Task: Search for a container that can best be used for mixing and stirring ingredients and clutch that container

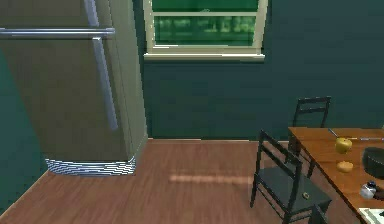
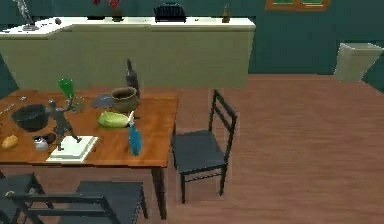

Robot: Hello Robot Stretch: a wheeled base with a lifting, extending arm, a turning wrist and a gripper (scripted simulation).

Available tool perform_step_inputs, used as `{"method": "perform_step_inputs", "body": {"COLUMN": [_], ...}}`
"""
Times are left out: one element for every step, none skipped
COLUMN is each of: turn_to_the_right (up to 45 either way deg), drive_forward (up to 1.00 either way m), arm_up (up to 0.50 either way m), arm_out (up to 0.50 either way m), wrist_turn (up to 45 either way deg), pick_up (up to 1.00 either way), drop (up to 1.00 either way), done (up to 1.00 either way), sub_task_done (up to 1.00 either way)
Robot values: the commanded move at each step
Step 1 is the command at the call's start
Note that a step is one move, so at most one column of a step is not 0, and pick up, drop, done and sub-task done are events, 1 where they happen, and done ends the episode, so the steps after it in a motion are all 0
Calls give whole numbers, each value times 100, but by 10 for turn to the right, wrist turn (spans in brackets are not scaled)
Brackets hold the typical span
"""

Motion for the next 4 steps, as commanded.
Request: {"method": "perform_step_inputs", "body": {"turn_to_the_right": [0, -270, 450, 0], "drive_forward": [30, 0, 0, 60], "arm_up": [0, 0, 0, 0], "arm_out": [0, 0, 0, 0], "wrist_turn": [0, 0, 0, 0], "pick_up": [0, 0, 0, 0], "drop": [0, 0, 0, 0], "done": [0, 0, 0, 0], "sub_task_done": [0, 0, 0, 0]}}
